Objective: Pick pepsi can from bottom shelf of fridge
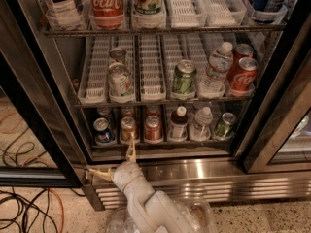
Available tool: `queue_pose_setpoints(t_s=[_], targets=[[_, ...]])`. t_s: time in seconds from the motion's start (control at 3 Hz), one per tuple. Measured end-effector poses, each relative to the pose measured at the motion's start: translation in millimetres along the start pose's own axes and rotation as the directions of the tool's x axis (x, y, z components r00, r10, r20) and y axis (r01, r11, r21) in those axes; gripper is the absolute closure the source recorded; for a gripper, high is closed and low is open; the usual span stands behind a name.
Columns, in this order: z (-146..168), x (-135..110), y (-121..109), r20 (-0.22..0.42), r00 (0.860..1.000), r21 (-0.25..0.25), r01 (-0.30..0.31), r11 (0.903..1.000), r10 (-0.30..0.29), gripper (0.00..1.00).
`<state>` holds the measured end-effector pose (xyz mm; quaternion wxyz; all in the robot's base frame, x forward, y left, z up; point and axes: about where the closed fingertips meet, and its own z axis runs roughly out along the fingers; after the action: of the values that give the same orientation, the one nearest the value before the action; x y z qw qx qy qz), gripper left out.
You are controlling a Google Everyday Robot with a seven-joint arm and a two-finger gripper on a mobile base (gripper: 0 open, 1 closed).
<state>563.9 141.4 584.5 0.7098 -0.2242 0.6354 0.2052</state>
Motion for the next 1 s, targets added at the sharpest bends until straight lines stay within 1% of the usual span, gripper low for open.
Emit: queue_pose_setpoints(t_s=[0.33, 0.67, 1.0], targets=[[0.0, 0.0, 0.0, 0.000, 1.000, 0.000, 0.000, 1.0000, 0.000, 0.10], [0.0, 0.0, 0.0, 0.000, 1.000, 0.000, 0.000, 1.0000, 0.000, 0.28], [0.0, 0.0, 0.0, 0.000, 1.000, 0.000, 0.000, 1.0000, 0.000, 0.51]])
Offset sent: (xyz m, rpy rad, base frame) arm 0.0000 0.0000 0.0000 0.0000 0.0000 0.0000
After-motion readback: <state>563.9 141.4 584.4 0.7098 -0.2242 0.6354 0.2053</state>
